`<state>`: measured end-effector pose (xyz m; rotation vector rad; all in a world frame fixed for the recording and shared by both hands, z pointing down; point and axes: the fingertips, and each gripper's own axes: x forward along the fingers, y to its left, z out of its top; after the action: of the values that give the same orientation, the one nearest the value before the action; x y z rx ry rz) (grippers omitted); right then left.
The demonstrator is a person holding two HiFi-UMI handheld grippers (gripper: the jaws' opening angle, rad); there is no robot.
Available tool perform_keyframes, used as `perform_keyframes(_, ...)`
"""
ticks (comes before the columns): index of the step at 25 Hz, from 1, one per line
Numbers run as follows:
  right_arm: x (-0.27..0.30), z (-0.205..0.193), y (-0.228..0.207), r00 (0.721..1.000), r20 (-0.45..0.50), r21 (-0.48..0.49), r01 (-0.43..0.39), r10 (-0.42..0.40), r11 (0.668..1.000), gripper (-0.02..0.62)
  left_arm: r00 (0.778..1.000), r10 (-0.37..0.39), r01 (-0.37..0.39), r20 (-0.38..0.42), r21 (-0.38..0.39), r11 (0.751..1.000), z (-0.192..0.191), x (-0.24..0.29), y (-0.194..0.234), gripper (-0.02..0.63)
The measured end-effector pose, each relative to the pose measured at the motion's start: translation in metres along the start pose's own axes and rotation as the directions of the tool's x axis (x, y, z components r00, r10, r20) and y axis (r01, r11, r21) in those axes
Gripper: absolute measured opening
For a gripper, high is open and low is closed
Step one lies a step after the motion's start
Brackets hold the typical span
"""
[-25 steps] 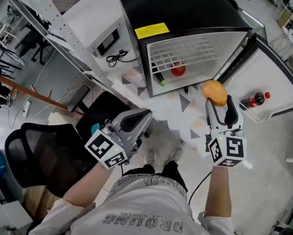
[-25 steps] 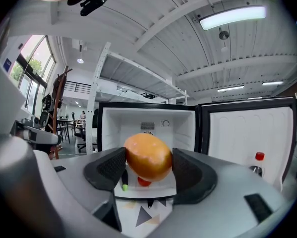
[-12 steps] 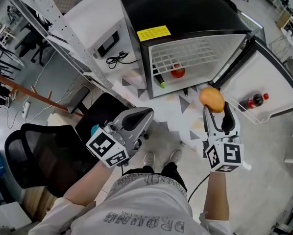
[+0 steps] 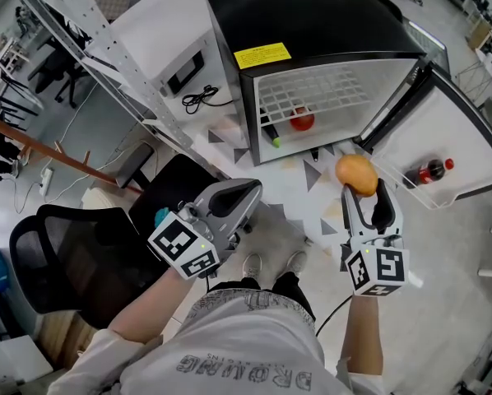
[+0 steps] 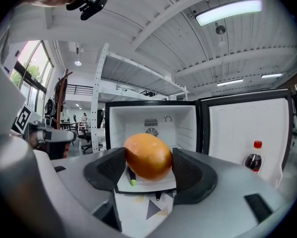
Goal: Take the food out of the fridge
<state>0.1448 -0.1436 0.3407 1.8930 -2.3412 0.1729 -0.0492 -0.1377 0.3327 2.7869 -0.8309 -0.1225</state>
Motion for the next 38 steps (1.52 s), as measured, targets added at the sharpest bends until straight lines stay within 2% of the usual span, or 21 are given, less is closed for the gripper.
perform_keyframes(38, -0.01, 0.001, 0.004, 1.0, 0.001, 0.033, -0.023, 0.023, 0.999, 0.279, 1.0, 0.001, -0.001, -0.012, -0.01, 1.0, -0.004, 0.005, -0.003, 0.005)
